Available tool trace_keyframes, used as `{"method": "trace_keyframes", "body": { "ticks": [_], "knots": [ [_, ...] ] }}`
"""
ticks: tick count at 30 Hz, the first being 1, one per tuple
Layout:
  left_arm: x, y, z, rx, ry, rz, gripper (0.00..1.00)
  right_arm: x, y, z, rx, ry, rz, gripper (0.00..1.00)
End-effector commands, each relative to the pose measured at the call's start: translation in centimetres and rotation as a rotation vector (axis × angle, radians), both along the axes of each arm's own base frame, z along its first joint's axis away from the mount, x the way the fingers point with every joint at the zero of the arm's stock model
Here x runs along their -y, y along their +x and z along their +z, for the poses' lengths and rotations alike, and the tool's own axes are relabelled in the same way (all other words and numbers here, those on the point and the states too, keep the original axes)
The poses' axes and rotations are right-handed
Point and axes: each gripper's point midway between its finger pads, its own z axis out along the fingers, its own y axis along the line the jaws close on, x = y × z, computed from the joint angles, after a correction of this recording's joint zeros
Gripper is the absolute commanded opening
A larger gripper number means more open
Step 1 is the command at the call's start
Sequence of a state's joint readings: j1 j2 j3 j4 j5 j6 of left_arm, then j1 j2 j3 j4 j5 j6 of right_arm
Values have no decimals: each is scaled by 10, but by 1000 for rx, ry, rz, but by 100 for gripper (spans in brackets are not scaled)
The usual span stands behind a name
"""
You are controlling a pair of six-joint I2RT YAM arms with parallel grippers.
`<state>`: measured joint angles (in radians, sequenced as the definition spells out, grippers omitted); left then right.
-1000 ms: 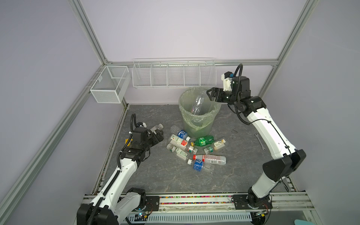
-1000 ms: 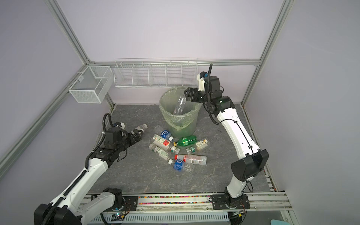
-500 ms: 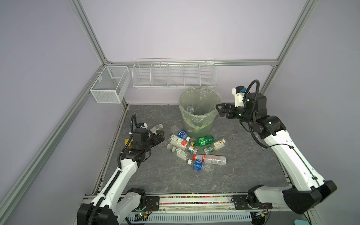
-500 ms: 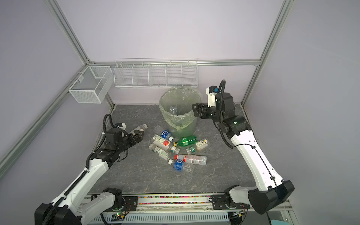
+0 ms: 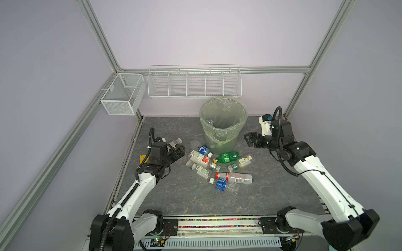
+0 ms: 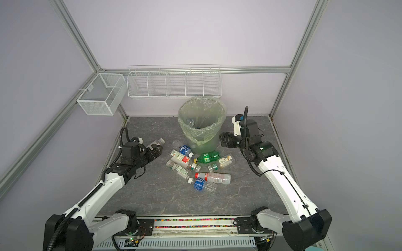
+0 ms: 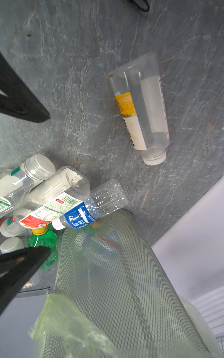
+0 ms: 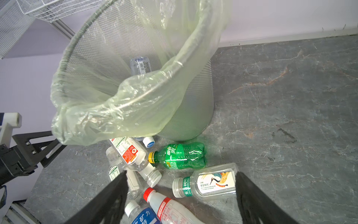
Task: Throw the plastic bottles in the bin
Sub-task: Throw the plastic bottle into the trash bin, then pick up the plastic bottle from the center of the table.
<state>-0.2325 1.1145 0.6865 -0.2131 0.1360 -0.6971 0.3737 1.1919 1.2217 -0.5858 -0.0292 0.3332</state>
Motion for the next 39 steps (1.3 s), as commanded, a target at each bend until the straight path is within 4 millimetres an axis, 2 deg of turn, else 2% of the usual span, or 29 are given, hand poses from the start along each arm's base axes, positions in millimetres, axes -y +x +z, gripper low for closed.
{"method": "trace_keyframes", "body": {
  "ticks": [1,7,10,15,21,29,34,39],
  "knots": [
    [-3,1,-5,-31,-5,27,100,10,-5,-15,-39,-18,-35,88],
    [-5,1,-13,-57,-4,43,98,15,-11,-33,-77,-33,-48,88],
    [-11,-5,-28,-121,0,106,98,17,-12,-37,-85,-35,-57,88],
    [-5,-15,-46,-167,-25,135,98,18,-13,-42,-91,-28,-68,88],
    [25,-27,-44,-165,-29,97,97,17,-11,-44,-99,-13,-76,88],
    [46,-39,-40,-211,-61,73,93,18,-14,-50,-128,-8,-88,88],
    [80,-41,-36,-230,-80,9,93,24,-19,-48,-126,-20,-104,88],
    [106,-46,-42,-255,-71,-34,92,28,-25,-48,-124,-26,-112,88]
  ]
}}
